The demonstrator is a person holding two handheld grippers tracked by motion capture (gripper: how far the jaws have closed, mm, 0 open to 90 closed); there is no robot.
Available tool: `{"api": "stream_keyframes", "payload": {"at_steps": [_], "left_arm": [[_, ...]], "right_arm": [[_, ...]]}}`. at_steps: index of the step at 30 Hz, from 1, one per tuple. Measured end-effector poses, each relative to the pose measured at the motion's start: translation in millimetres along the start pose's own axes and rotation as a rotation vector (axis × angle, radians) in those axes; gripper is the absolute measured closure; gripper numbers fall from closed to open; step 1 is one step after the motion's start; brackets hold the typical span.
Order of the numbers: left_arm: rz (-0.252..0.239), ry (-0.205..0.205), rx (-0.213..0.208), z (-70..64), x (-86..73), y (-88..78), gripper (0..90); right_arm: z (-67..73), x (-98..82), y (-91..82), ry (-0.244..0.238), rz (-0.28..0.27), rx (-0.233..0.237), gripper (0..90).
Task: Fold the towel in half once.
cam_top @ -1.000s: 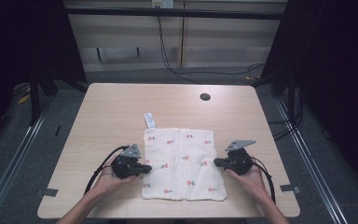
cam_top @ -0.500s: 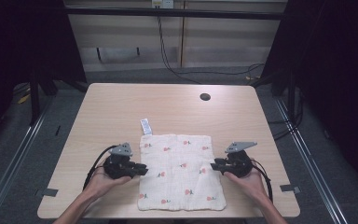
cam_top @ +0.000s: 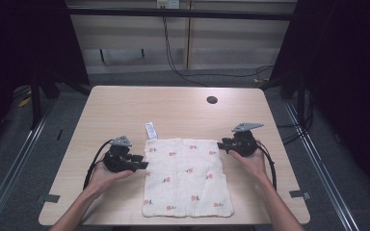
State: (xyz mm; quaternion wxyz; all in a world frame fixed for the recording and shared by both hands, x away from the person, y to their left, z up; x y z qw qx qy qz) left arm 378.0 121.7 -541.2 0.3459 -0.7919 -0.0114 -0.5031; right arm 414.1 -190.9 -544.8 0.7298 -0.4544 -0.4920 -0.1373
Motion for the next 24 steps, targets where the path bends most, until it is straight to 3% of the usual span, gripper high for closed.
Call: {"api": "stream_keyframes", "payload": {"at_steps": [3,6,9,13,17,20,24], "left_arm": [[-0.02,0.015,0.017,6.4,12.5,1.6,58.7],[-0.037,-0.009,0.007,14.5,21.4,7.8,58.8],[-0.003,-0.023,-0.021,19.9,21.7,17.0,55.4],[-0.012,-0.018,0.014,34.5,26.8,27.5,54.7],[-0.014,-0.042,0.046,47.2,27.7,30.8,51.3],[-0.014,-0.054,0.056,54.0,26.3,31.0,49.9],[-0.022,-0.063,0.065,60.1,25.1,33.8,50.7]], "right_arm": [[-6.6,2.9,9.5,0.005,0.014,0.004,65.9],[-9.8,2.6,20.1,0.018,0.033,0.009,65.0],[-11.4,2.8,29.2,0.027,0.042,0.01,63.6],[-10.9,-2.6,41.1,0.006,0.099,0.01,63.0],[-12.4,-5.0,45.3,0.006,0.11,0.003,63.2],[-12.5,-5.5,45.1,0.002,0.104,0.008,69.8],[-9.7,-7.3,43.7,0.033,0.095,0.029,82.6]]}}
Point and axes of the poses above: each handheld gripper's, and its own axes: y roughly forward along the jaws, x roughly out of its top, z roughly to its left, the point moved 10 cm from there along y, roughly forward along the jaws, and after that the axes turned 9 degrees about -z, right-handed, at the moved point
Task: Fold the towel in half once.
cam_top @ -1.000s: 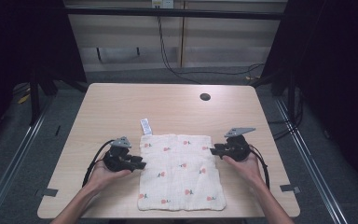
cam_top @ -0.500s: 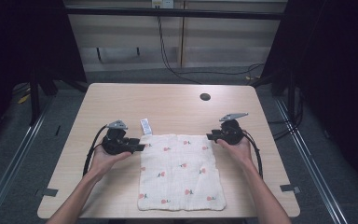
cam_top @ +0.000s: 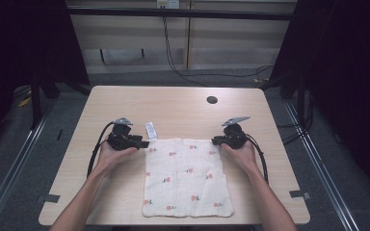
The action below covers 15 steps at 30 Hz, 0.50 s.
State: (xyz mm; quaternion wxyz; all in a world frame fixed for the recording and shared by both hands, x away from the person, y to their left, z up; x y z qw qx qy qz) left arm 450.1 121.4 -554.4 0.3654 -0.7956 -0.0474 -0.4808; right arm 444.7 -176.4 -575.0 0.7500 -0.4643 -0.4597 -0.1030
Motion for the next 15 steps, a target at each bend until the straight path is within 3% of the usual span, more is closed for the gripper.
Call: {"api": "stream_keyframes", "payload": {"at_steps": [2,7,8,15], "left_arm": [[-0.024,0.003,0.032,2.2,-0.7,3.2,52.6],[0.0,0.0,0.026,4.0,-6.4,16.3,54.4],[0.012,0.016,0.028,4.4,-8.1,17.3,54.4],[0.008,0.02,0.018,4.5,-6.0,21.1,54.6]], "right_arm": [[0.8,-0.2,0.1,0.015,-0.009,0.006,85.6],[3.2,-1.7,-0.9,0.031,-0.029,0.019,86.6],[4.5,-1.7,-1.3,0.035,-0.036,0.023,86.7],[8.1,-0.8,-5.3,0.039,-0.062,0.04,86.6]]}}
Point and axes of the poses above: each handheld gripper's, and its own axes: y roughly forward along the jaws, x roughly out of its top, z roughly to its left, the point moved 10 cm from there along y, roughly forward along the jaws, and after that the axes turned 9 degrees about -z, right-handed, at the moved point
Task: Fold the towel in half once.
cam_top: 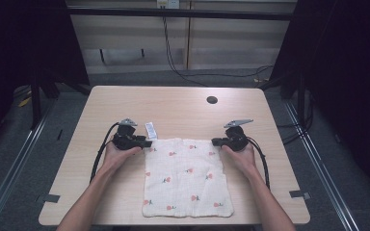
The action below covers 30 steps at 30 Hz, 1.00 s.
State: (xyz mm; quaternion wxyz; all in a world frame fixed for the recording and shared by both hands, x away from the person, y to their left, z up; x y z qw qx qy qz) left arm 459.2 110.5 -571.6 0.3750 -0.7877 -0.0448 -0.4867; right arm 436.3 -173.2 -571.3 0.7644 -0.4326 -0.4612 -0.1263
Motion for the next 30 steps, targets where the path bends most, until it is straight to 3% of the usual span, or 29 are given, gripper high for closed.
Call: {"api": "stream_keyframes", "payload": {"at_steps": [3,12,18,21,23,30], "left_arm": [[0.013,0.041,0.006,-3.2,-0.8,1.1,60.5],[0.028,0.06,-0.01,-6.9,-2.6,1.8,81.0],[0.027,0.078,-0.005,-12.0,-2.7,2.4,84.7],[0.016,0.069,-0.041,-18.0,-0.1,-0.2,84.9],[0.005,0.07,-0.043,-20.3,0.7,-3.9,84.9],[-0.06,0.021,-0.092,-24.0,8.4,-17.9,84.8]], "right_arm": [[1.8,0.0,-1.9,-0.001,-0.014,0.01,86.5],[7.3,1.2,-8.8,0.003,-0.027,0.009,86.2],[10.7,4.1,-9.9,0.007,-0.041,0.026,86.4],[13.7,7.3,-13.6,0.004,-0.052,0.029,86.5],[14.9,9.4,-16.7,0.002,-0.061,0.032,86.5],[14.7,11.8,-23.0,0.01,-0.079,0.037,86.6]]}}
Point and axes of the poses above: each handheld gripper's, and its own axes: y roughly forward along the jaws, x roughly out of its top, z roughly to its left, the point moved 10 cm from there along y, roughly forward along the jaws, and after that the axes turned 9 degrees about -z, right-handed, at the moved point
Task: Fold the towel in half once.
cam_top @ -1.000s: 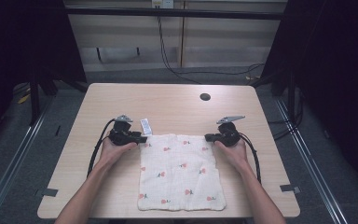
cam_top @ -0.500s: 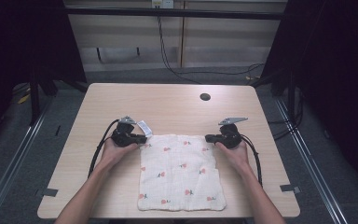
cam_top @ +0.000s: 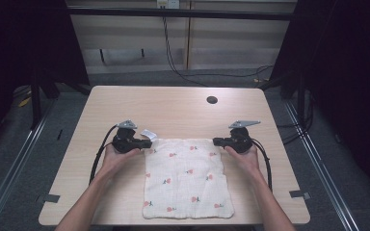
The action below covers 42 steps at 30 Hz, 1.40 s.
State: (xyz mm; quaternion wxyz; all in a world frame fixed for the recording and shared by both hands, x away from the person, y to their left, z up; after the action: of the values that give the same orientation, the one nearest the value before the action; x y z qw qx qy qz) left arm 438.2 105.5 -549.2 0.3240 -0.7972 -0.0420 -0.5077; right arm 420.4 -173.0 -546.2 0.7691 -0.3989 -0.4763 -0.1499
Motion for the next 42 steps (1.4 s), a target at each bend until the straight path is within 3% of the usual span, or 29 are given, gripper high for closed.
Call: {"api": "stream_keyframes", "payload": {"at_steps": [4,13,20,25,30,33,37,38,42], "left_arm": [[-0.036,-0.033,-0.03,-1.9,6.3,-4.7,84.8],[-0.069,0.001,-0.013,0.2,22.0,-19.6,84.9],[-0.123,0.004,-0.034,-4.4,36.6,-25.3,85.0],[-0.134,0.008,-0.034,-5.6,39.6,-28.0,85.1],[-0.14,0.052,-0.025,-10.2,47.0,-27.7,85.2],[-0.142,0.052,-0.021,-9.1,48.3,-24.9,85.2],[-0.158,0.047,-0.025,-9.4,51.0,-29.5,85.2],[-0.155,0.045,-0.027,-9.4,49.7,-30.0,85.3],[-0.124,0.045,-0.05,-15.3,41.0,-28.0,85.3]], "right_arm": [[0.3,3.8,-4.2,0.013,-0.016,0.009,86.6],[-3.4,11.5,-13.7,0.015,-0.047,0.019,86.7],[-2.6,26.2,-21.2,0.014,-0.098,0.024,86.8],[-3.5,28.9,-26.1,0.011,-0.107,0.017,86.9],[-3.9,38.1,-29.4,0.002,-0.128,0.014,86.9],[-3.9,41.3,-29.8,-0.016,-0.136,0.001,86.9],[-2.1,49.4,-38.3,-0.02,-0.162,0.017,86.9],[-0.8,48.3,-39.7,-0.022,-0.152,0.033,86.9],[-0.2,38.8,-39.9,-0.02,-0.112,0.026,86.9]]}}
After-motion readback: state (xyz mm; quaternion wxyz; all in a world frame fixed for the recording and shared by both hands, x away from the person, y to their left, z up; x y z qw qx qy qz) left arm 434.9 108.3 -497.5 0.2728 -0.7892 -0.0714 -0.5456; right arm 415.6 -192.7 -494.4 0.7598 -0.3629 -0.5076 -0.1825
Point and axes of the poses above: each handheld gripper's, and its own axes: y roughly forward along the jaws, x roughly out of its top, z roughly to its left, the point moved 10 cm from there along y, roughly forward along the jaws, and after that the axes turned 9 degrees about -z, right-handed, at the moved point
